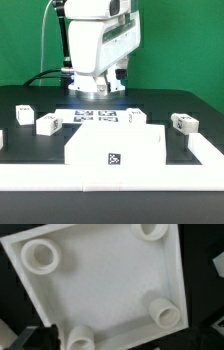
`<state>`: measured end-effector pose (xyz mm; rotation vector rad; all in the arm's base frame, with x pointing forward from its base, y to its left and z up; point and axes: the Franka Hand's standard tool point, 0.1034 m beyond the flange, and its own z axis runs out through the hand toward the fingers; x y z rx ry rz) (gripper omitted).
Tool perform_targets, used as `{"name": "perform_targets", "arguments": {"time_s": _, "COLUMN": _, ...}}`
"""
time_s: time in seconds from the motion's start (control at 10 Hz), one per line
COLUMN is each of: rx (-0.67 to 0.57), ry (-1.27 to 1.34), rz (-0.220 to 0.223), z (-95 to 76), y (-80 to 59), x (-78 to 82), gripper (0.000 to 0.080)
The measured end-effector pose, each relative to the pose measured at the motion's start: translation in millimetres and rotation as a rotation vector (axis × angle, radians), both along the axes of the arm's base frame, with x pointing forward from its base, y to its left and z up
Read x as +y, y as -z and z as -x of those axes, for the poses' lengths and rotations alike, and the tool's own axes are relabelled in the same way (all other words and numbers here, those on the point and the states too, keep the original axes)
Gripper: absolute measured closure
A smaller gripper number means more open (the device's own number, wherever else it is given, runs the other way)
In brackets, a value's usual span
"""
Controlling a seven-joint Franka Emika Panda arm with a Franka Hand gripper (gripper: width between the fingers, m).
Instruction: Assemble one leg
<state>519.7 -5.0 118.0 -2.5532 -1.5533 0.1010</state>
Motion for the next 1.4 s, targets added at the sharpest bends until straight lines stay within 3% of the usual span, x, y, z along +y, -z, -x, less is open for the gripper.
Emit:
{"name": "perform_targets", "arguments": {"time_s": 0.9, "rx": -0.014, "ry": -0.019, "rz": 0.003, "z": 0.0, "y": 2.7, "x": -0.6, "gripper": 0.015}}
{"name": "perform_targets", "arguments": {"time_s": 1.4, "rx": -0.223, "ry": -0.137, "rz": 0.045, "z": 14.8, "y": 32.9, "x": -0.3, "gripper": 0.015}}
